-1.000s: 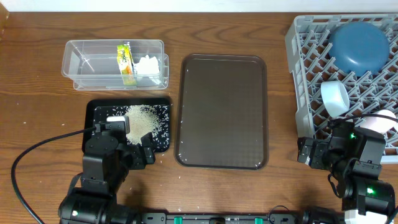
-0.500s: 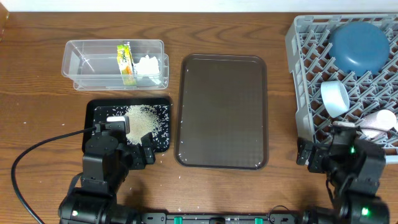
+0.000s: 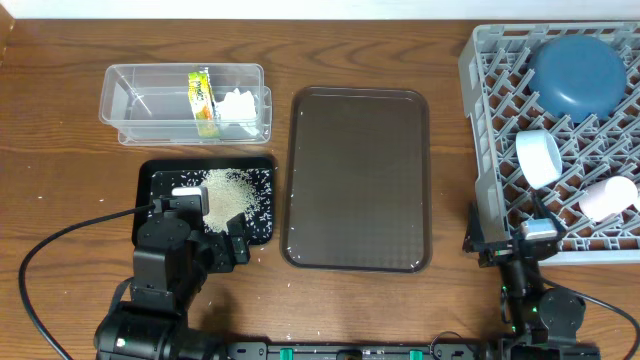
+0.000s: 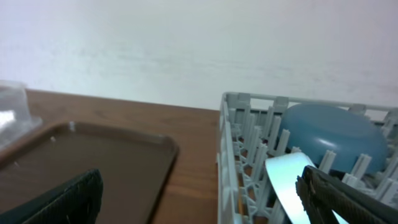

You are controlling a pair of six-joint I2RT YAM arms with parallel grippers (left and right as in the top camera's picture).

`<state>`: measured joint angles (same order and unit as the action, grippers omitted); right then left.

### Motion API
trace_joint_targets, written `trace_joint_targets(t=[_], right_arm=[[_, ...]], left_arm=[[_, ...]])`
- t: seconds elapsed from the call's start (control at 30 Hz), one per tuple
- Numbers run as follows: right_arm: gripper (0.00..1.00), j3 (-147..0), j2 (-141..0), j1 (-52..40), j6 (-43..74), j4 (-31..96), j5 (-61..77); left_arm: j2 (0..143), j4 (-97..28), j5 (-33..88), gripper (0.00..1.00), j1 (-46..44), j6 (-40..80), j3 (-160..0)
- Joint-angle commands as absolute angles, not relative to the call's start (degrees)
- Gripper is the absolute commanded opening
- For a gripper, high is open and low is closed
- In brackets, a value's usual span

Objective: Sort waste into correct bins and load items into the dishwasher rack

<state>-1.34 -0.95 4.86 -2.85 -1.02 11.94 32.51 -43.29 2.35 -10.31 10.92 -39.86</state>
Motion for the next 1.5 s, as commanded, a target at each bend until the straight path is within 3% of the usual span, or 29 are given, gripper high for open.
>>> trace_joint_targets(t=[0.0, 0.1, 1.27, 1.47], right_arm=[[0.99, -0.3, -0.3, 3.0, -8.7, -1.4, 11.0], [0.99, -0.4, -0.4, 3.0, -8.8, 3.9, 10.5], [0.99, -0.3, -1.1, 3.0, -8.9, 3.4, 10.3], [0.99, -0.3, -1.1, 3.0, -8.9, 3.4, 10.3]], left_arm=[[32.5, -43.3, 1.5, 0.94, -10.5, 11.4, -40.0], [32.5, -43.3, 1.5, 0.95, -10.5, 11.4, -40.0], [32.4, -43.2, 1.4, 0.95, -10.5, 11.4, -40.0], [26.8, -45.6, 1.2, 0.95, -9.5, 11.4, -37.7]])
